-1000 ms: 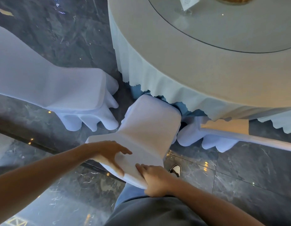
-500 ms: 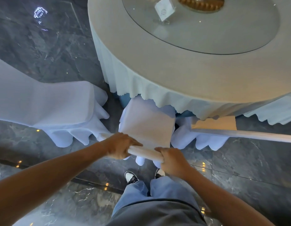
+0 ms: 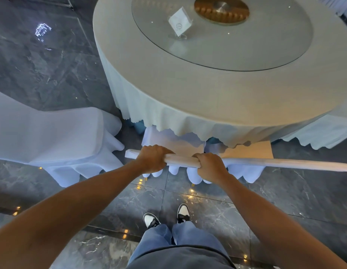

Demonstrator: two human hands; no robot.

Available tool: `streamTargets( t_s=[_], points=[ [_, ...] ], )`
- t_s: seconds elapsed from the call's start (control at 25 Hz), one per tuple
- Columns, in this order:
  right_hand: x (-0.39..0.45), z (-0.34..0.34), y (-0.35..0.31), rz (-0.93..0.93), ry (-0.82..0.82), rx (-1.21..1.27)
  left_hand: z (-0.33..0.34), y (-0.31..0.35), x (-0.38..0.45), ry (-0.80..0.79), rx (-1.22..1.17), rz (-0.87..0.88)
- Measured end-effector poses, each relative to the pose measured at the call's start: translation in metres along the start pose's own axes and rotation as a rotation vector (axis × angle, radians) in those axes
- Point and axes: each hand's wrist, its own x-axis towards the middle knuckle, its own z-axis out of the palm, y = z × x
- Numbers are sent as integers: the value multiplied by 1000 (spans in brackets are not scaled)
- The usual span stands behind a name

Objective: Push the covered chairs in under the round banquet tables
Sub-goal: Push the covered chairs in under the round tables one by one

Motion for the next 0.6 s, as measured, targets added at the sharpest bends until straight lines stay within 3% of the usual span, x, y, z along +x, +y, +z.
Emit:
streamTargets(
  t_s=[0.4,0.48,0.6],
  points=[
    [29,-9,8,59,-9,42,-4,0,30,47,-105,-116],
    [33,-14,10,49,-105,91,-7,-5,31,-15,-148,-85],
    [49,-36,10,86,-443,242,-19,-23,29,-125,-290,-43]
  ],
)
